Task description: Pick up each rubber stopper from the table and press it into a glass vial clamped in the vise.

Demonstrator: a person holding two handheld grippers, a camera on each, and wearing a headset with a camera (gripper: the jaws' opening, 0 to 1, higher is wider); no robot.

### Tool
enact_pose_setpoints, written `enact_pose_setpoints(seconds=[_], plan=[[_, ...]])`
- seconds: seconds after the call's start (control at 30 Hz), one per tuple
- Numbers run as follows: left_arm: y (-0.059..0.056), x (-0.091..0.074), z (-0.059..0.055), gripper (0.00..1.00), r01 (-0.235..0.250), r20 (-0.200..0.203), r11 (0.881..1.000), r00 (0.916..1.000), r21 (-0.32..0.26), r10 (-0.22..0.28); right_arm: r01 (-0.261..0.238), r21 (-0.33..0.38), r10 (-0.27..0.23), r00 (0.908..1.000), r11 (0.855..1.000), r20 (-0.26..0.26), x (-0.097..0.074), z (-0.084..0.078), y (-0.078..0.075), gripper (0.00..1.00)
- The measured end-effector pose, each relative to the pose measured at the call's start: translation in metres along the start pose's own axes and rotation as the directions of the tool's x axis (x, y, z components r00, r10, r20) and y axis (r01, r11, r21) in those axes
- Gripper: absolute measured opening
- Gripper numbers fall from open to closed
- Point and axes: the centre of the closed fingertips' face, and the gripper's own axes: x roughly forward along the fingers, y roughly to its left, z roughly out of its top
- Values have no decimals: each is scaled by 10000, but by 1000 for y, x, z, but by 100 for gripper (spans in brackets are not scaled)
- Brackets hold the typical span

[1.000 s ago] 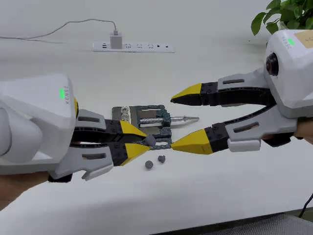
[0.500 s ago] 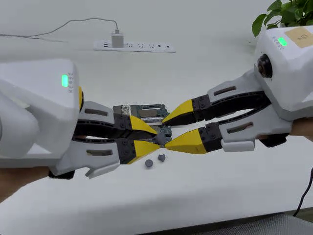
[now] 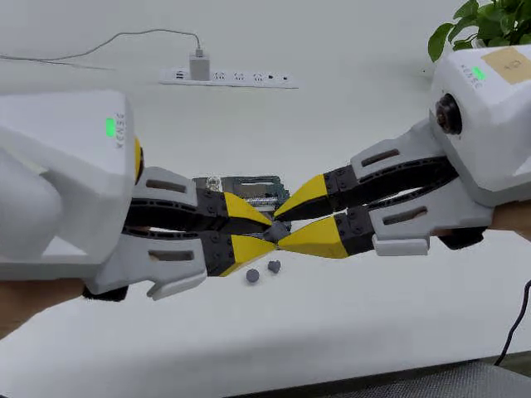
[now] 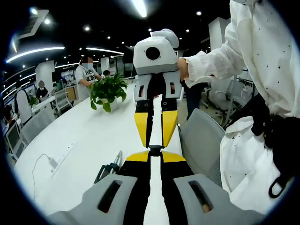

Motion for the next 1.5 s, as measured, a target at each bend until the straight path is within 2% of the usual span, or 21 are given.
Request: enact_pose_setpoints(seconds=[0.6, 1.13, 1.3, 1.37, 1.47, 1.5], plan=[[2, -2, 2, 3, 178, 199, 9997, 9996, -190, -174, -80, -344, 75, 9999, 9994, -148, 0, 7, 1, 6], [5, -3, -2, 4, -75, 505, 9992, 9987, -387, 95, -104, -253, 93, 9990, 9996, -439, 1, 2, -9, 6], [5, -5, -2, 11, -146, 657, 9977, 9977, -657, 189, -181, -180, 172, 9986, 9997, -508, 5, 4, -12, 6], [5, -6, -5, 16, -256, 630, 9973, 9976, -690, 300, -223, -178, 213, 9984, 9996, -518, 4, 3, -13, 6], [6, -10, -9, 16, -358, 703, 9953, 9966, -901, 422, -273, -136, 265, 9982, 9995, -538, 5, 3, -14, 6], [9, -12, -11, 18, -523, 713, 9939, 9957, -975, 594, -245, -95, 239, 9983, 9997, -539, 6, 5, -16, 6]])
